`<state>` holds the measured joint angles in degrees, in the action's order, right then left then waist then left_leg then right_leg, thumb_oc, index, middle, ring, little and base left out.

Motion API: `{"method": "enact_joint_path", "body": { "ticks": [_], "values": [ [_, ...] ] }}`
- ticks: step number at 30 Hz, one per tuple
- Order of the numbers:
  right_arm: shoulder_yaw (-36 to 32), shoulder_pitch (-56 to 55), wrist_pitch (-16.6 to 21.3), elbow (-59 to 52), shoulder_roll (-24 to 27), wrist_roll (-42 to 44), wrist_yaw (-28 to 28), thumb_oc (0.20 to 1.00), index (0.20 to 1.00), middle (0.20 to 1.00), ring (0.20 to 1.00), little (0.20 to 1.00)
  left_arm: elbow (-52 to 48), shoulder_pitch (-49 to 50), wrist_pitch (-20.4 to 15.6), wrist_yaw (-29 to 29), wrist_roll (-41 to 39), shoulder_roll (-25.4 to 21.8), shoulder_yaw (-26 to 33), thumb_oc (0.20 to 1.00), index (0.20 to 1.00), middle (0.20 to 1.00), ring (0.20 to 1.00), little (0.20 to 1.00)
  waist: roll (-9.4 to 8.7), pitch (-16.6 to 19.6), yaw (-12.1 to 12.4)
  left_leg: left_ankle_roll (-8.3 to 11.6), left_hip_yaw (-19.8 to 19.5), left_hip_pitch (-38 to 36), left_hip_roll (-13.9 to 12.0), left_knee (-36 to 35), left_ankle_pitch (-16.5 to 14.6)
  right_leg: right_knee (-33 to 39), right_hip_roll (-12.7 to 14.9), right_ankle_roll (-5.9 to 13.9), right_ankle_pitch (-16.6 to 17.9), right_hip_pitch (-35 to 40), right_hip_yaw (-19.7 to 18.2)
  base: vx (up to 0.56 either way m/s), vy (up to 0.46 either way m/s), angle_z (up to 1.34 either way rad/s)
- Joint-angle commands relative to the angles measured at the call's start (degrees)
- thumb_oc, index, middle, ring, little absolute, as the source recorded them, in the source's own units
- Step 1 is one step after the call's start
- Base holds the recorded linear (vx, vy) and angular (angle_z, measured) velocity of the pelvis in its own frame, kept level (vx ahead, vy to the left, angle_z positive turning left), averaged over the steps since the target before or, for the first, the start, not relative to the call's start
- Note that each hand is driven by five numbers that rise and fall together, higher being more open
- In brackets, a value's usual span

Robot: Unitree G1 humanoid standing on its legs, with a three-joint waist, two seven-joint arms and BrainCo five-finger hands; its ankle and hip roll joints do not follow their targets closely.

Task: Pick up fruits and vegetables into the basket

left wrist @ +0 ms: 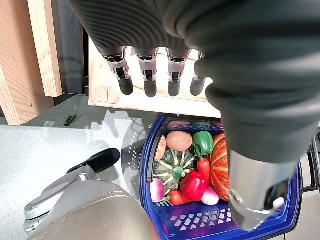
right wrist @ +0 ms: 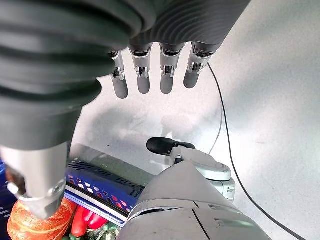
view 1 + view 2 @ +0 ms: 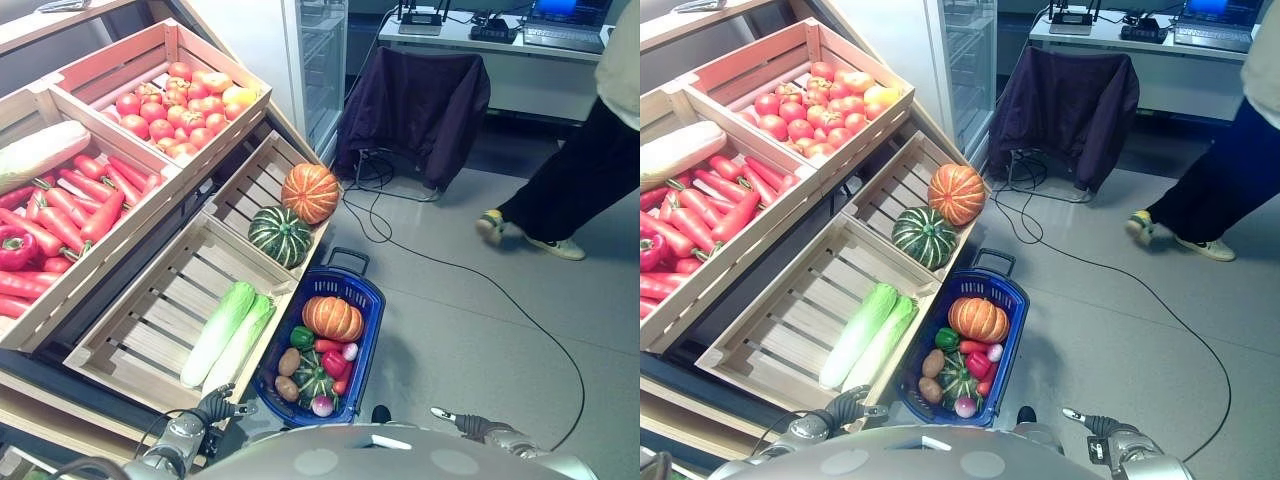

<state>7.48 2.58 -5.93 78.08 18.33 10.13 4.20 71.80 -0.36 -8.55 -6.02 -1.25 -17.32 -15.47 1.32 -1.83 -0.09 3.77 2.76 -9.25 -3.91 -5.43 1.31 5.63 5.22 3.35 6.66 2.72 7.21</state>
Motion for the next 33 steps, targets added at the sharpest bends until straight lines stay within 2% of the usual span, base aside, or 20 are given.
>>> {"method": "enact_joint_path", "body": {
  "ticks": [1, 33],
  "values": [
    [-0.17, 3.65, 1.19, 4.23, -0.94, 1.14, -0.48, 1.000, 1.000, 1.000, 1.000, 1.000, 4.60, -3.20, -0.19, 0.12, -0.38, -0.08, 1.43, 1.000, 1.000, 1.000, 1.000, 1.000, -1.62, -1.76, -0.25, -0.36, -0.85, 1.25, 1.02, 0.43, -5.11, -0.63, 2.38, 4.87, -6.34, 4.59, -0.19, 0.00, 0.000, 0.00],
    [-0.78, 3.82, 1.14, 4.46, -0.34, 1.93, -0.31, 1.000, 1.000, 1.000, 1.000, 1.000, 4.83, -3.66, -0.36, 0.45, -2.08, -0.55, 2.83, 1.000, 1.000, 1.000, 1.000, 1.000, -1.66, -1.56, -0.14, -0.12, -1.12, 1.26, 0.94, 0.43, -5.24, -0.63, 2.42, 4.92, -6.66, 4.84, 0.16, 0.00, 0.000, 0.00]
  ]
}}
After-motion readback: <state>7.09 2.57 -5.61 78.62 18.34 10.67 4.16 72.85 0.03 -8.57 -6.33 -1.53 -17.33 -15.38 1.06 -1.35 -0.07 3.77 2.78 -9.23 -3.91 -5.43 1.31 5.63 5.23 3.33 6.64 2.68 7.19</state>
